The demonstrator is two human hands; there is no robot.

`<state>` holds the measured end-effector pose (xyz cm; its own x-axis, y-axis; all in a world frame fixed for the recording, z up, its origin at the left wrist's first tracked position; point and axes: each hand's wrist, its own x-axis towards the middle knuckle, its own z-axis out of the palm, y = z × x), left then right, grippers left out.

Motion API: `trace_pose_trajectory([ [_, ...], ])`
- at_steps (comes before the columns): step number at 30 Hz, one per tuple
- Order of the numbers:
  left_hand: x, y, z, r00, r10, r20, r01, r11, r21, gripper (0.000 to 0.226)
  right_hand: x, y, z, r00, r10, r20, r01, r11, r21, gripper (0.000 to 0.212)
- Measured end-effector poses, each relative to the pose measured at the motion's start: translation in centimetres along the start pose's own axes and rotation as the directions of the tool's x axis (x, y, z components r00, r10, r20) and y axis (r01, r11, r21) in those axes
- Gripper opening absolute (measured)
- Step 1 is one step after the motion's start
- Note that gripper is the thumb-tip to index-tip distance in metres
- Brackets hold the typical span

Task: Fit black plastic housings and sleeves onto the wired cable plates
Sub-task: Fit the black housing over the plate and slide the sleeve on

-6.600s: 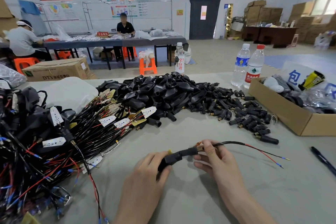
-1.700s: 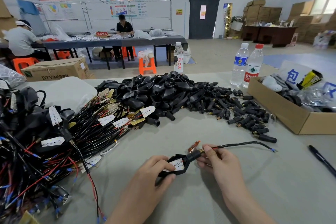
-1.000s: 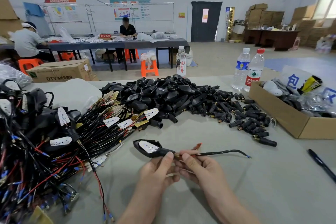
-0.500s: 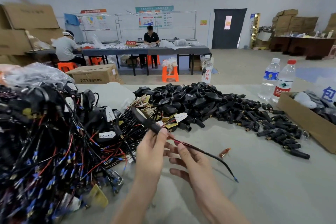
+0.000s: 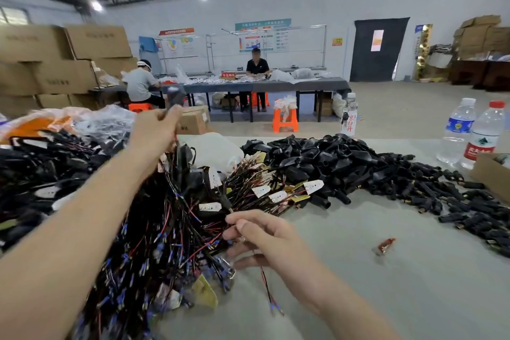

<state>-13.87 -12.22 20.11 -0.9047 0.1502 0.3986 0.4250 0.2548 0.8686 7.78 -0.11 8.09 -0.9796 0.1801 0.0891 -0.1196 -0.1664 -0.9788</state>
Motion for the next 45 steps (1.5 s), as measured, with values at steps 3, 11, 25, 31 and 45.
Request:
trace_pose_trajectory([
  [3,3.5,-1.1,-3.0,0.999,-0.033,-0.039,0.046,0.904,0.426,0.038,0.5,0.1,-1.2,0.997,0.016,-0.081,-0.013,1.0,0.027,0.021],
  [11,-1.3,-4.4,2.7,0.943,0.175,0.284,-0.309,0.779,0.545,0.043,1.0,2.0,-7.8,0.928,0.105,-0.358,-0.016,0.97,0.243,0.022],
  [25,-7.3,-9.8,20.1,0.722,0.053,0.69,-0.631,0.459,0.625,0.033,-0.5,6.1,-15.7,0.868,0.277,-0.413,0.081,0.741,0.667,0.021],
  [31,-6.2,-10.9,21.4,0.73,-0.054,0.681,-0.561,0.523,0.642,0.025,-0.2,6.7,-16.7,0.874,0.289,-0.391,0.087,0.698,0.711,0.017],
  [45,-6.1,1.7,18.0,0.879,0.455,0.144,-0.458,0.889,-0.01,0.019,-0.3,6.5,-16.0,0.875,0.267,-0.405,0.059,0.771,0.634,0.021],
])
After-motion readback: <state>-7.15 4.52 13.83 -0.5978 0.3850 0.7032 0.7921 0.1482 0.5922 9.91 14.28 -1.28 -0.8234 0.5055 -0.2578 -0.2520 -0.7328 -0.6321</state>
